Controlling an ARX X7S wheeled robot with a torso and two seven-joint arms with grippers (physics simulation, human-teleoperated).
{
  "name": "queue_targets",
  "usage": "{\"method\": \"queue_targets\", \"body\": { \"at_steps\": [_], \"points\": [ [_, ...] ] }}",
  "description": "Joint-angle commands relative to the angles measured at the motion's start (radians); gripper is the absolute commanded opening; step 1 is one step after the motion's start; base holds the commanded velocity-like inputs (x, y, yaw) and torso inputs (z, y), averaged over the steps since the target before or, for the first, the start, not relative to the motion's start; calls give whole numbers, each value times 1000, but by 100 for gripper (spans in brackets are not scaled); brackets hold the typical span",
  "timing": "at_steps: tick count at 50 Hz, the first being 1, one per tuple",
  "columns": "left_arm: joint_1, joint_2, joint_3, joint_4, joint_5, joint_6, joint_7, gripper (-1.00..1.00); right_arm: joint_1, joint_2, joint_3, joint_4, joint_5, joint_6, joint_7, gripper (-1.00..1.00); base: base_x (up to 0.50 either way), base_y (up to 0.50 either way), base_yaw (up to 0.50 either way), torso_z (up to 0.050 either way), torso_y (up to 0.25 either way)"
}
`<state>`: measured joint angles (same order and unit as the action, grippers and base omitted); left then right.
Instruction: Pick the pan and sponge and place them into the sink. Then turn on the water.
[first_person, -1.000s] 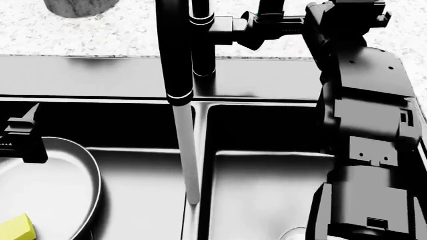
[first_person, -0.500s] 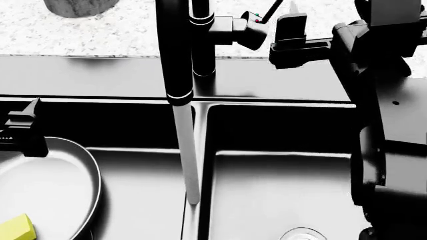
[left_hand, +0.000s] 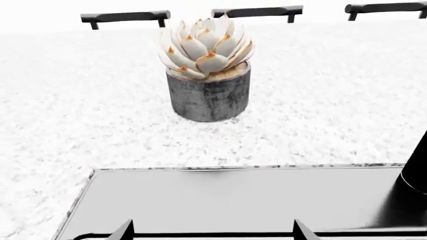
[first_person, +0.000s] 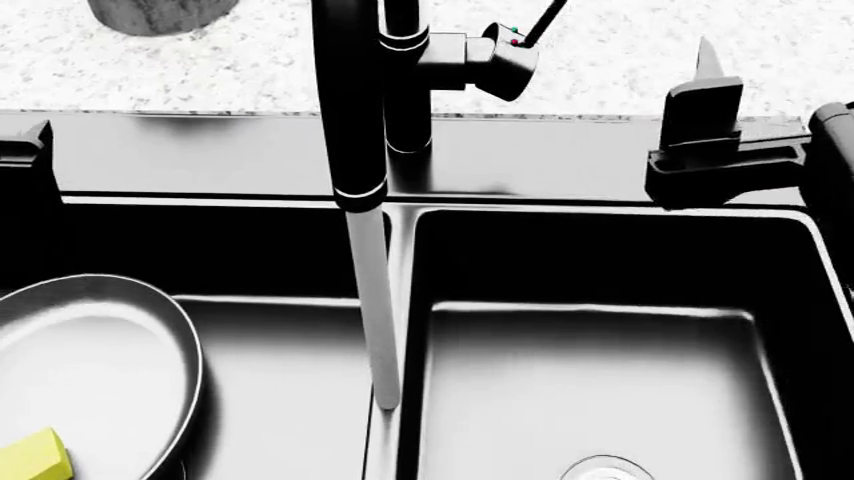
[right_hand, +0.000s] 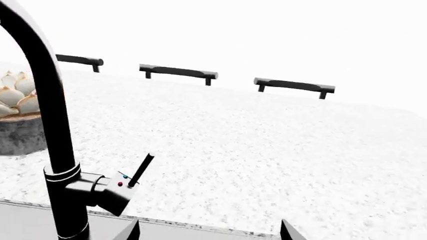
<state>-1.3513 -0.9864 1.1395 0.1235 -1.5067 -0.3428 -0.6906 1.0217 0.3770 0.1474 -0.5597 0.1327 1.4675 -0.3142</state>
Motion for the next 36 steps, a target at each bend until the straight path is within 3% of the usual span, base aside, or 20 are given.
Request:
{"method": "queue_targets", "body": {
  "at_steps": [1, 3, 4, 23, 36],
  "points": [
    [-88, 2, -13, -11, -53, -96, 0, 100, 28, 206, 105, -66, 575, 103, 483, 100, 0, 0, 0, 0, 0],
    [-104, 2, -15, -14, -59, -112, 7, 100, 60, 260, 116, -33, 864, 102, 639, 100, 0, 0, 0, 0, 0],
    [-111, 4, -14, -10, -56, -120, 4, 100, 75, 277, 117, -21, 916, 100, 681, 100, 0, 0, 0, 0, 0],
    [-228, -21, -47, 18, -98, -215, -7, 100, 340, 433, -11, 120, 1279, 85, 950, 100, 0, 0, 0, 0, 0],
    [-279, -34, -47, 19, -79, -267, 8, 100, 434, 484, -99, 160, 1342, 53, 995, 100, 0, 0, 0, 0, 0]
  ]
}}
